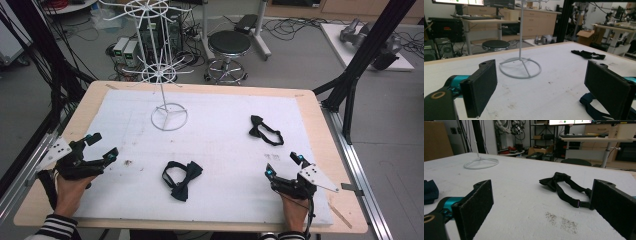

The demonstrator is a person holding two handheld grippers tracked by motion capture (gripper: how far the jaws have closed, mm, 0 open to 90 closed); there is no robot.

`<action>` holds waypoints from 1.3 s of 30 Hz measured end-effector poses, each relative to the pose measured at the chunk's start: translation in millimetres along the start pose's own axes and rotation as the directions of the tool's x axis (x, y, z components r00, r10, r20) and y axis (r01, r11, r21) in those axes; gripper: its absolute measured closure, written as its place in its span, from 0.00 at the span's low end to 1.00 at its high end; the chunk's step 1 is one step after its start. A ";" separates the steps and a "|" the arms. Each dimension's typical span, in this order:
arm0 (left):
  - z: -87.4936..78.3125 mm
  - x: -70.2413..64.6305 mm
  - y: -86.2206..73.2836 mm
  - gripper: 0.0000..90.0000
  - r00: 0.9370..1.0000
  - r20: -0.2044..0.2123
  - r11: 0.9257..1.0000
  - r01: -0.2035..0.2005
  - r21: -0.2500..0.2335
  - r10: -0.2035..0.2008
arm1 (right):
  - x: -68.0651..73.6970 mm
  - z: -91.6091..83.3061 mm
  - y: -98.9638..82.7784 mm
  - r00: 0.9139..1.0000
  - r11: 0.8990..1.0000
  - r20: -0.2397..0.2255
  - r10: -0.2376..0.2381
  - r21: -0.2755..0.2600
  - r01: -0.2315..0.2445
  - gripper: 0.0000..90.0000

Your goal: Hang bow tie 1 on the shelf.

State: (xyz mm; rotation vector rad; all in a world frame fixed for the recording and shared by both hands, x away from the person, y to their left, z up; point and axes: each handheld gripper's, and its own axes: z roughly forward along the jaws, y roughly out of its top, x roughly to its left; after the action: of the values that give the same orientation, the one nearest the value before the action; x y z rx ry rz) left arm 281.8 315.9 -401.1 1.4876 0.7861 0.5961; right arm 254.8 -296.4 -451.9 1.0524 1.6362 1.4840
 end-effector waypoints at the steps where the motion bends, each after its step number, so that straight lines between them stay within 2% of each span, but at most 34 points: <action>1: 1.9 -1.2 5.2 0.13 1.000 0.009 1.000 -0.003 0.022 0.003 | 0.0 -0.1 0.0 1.000 1.000 0.000 0.002 0.000 -0.002 0.05; 3: 5.4 -4.9 13.7 0.13 1.000 0.029 0.998 -0.013 0.064 0.011 | 0.0 -0.3 0.0 1.000 1.000 0.000 0.007 0.003 -0.007 0.05; 5: 8.9 -9.6 22.0 0.13 0.998 0.051 0.994 -0.039 0.102 0.034 | 0.0 -0.3 0.0 1.000 1.000 0.000 0.010 0.002 -0.010 0.05; 7: 12.1 -15.0 30.1 0.13 0.996 0.067 0.988 -0.074 0.138 0.065 | 0.0 -0.4 0.0 1.000 1.000 0.000 0.008 0.002 -0.008 0.05; 11: 18.6 -24.3 44.8 0.13 0.990 0.097 0.976 -0.115 0.186 0.098 | 0.0 -0.1 -0.1 1.000 1.000 -0.002 -0.003 -0.003 0.003 0.05; 16: 25.6 -31.1 58.4 0.13 0.985 0.136 0.961 -0.140 0.239 0.110 | 0.2 -0.6 -0.2 1.000 1.000 -0.001 0.005 -0.003 -0.005 0.05; 18: 29.0 -33.3 62.5 0.13 0.983 0.151 0.953 -0.145 0.267 0.107 | 0.4 -0.8 -0.2 1.000 1.000 0.000 0.006 0.000 -0.006 0.05; 20: 33.8 -35.6 66.0 0.13 0.978 0.179 0.934 -0.164 0.317 0.111 | 0.4 -0.8 -0.2 1.000 1.000 -0.001 0.005 0.000 -0.005 0.05; 21: 36.5 -36.9 68.0 0.13 0.973 0.193 0.920 -0.188 0.344 0.126 | 0.4 -0.8 -0.2 1.000 1.000 0.000 0.004 0.000 -0.004 0.05; 23: 42.0 -40.4 72.0 0.13 0.969 0.205 0.897 -0.211 0.389 0.138 | 0.2 -0.6 -0.2 1.000 1.000 0.000 0.002 -0.002 -0.002 0.05; 25: 47.2 -44.6 76.0 0.13 0.965 0.224 0.883 -0.221 0.413 0.137 | 0.1 -0.6 -0.2 1.000 1.000 -0.001 -0.001 -0.003 0.001 0.05; 26: 49.8 -46.7 77.9 0.13 0.962 0.234 0.874 -0.233 0.426 0.142 | 0.1 -0.6 -0.2 1.000 1.000 0.000 -0.001 -0.003 0.001 0.05; 28: 54.5 -52.3 81.1 0.13 0.958 0.244 0.862 -0.247 0.443 0.149 | 0.3 -0.8 -0.2 1.000 1.000 0.000 0.004 0.000 -0.004 0.05; 31: 61.3 -59.9 84.6 0.13 0.952 0.266 0.849 -0.264 0.458 0.152 | 0.4 -0.9 -0.2 1.000 1.000 -0.002 0.006 -0.001 -0.006 0.05; 33: 65.4 -65.2 85.5 0.14 0.949 0.279 0.837 -0.272 0.475 0.150 | 0.4 -1.0 -0.3 1.000 1.000 -0.002 0.007 -0.002 -0.007 0.05; 35: 70.0 -70.7 84.8 0.14 0.944 0.294 0.821 -0.285 0.494 0.151 | 0.4 -1.0 -0.3 1.000 1.000 -0.001 0.007 -0.003 -0.007 0.05; 37: 74.8 -76.4 83.8 0.14 0.938 0.310 0.802 -0.302 0.514 0.154 | 0.4 -1.0 -0.3 1.000 1.000 -0.001 0.007 -0.003 -0.007 0.05; 38: 77.4 -79.4 83.1 0.14 0.936 0.317 0.796 -0.307 0.521 0.153 | 0.4 -1.0 -0.3 1.000 1.000 -0.001 0.005 -0.003 -0.005 0.05; 39: 79.7 -81.8 83.0 0.14 0.932 0.328 0.788 -0.318 0.527 0.157 | 0.4 -1.0 -0.3 1.000 1.000 0.000 0.003 -0.001 -0.003 0.05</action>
State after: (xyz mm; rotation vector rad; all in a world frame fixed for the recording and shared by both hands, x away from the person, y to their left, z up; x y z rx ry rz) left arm 301.4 203.9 -317.3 2.2051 0.5859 0.3348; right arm 253.7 -296.6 -452.0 1.0547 1.6343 1.4873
